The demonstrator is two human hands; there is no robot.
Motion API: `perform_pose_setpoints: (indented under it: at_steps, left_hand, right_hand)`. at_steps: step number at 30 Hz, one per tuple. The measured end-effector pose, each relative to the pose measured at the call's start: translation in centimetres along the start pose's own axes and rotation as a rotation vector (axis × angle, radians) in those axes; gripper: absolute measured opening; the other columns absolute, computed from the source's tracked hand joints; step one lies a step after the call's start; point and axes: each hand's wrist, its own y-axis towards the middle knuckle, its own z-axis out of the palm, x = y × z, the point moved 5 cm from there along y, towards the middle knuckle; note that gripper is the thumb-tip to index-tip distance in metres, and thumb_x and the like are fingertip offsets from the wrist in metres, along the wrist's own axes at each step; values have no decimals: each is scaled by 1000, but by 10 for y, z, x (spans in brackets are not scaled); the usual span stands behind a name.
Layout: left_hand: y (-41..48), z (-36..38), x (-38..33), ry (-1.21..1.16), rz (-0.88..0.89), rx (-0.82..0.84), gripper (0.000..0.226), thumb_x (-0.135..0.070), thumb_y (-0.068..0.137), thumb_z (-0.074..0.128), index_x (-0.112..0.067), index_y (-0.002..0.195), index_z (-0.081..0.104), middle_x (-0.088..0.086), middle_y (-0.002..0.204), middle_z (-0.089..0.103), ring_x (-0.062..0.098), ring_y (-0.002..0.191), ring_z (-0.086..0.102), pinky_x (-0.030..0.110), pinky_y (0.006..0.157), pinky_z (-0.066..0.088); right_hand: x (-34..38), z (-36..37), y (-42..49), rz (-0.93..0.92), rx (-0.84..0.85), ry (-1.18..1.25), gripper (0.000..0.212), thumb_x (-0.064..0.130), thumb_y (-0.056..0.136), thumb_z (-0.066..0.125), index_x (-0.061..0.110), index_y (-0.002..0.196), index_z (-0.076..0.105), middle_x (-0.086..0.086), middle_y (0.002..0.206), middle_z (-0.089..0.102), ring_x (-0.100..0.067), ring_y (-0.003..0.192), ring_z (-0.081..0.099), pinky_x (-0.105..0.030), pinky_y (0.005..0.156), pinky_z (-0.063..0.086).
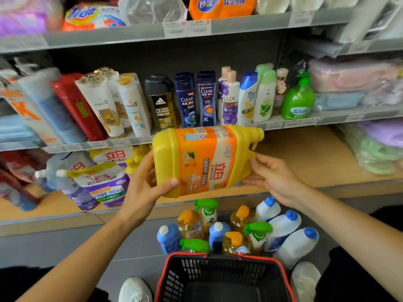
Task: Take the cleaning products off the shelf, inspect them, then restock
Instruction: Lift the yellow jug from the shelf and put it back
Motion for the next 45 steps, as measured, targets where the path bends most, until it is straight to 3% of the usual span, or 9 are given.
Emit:
perform_pose_setpoints:
  at_steps: [6,9,13,16,19,24,29,37,45]
  left_hand:
    - [7,-4,-1,24,-56,-31,88,-50,61,92,-30,138,55,2,129,67,25,117,67,43,84,61]
    - [12,-9,-11,271,22,-20,80,-54,57,88,-40,130,58,-20,119,64,4,110,64,23,78,58]
    - [11,-6,-7,631,-5,36,89,-70,51,78,-40,133,57,-15,126,62,12,116,59,42,91,54]
    - [8,2,-2,829,32,78,94,-78,51,69,-40,136,56,-10,132,62,15,118,57,47,93,51]
    - [6,12,1,888,100,132,91,-78,54,68,-42,136,55,-12,131,63,13,116,58,39,87,51]
    - [3,23,-1,809,128,125,86,-77,51,76,-47,128,52,-18,119,65,9,107,63,44,81,57]
    - [9,24,4,578,2,130,97,-72,49,84,-47,135,48,-11,125,65,11,118,62,48,89,58]
    - [-1,29,19,171,-54,214,87,-45,61,93,-17,134,55,5,128,69,24,118,68,47,92,60]
    - [-4,32,13,298,91,54,77,-41,63,91,-13,129,63,-3,120,73,15,111,70,42,88,61]
  right_hand:
    - [-37,14,0,300,118,40,32,24,102,51,15,132,58,-16,128,68,-39,107,70,-48,93,56]
    - [-47,6,1,382,135,-178,37,27,96,64,12,129,61,-9,123,71,-30,101,74,-45,94,56]
    - [-41,-3,4,165,-66,-503,50,22,80,84,13,126,66,-3,109,74,-18,96,72,-35,90,56]
    - [-35,26,0,-40,203,-570,94,45,61,89,28,145,49,11,132,62,-7,117,62,-31,98,52]
    - [-40,56,-3,-147,421,-656,107,52,62,88,47,151,29,33,144,45,6,132,46,-16,105,41]
    - [-42,62,3,-208,335,-489,96,27,65,94,27,147,44,9,134,62,-8,123,60,-32,100,53]
    - [-44,50,4,-150,299,-303,73,16,64,93,23,130,61,2,118,73,-16,110,69,-26,85,57]
    - [-37,45,-4,-84,284,3,71,22,64,94,12,127,63,-18,126,68,-36,120,63,-54,99,53]
    - [-20,41,-17,-255,168,-192,93,29,79,83,37,155,31,10,146,53,-15,132,55,-36,102,52]
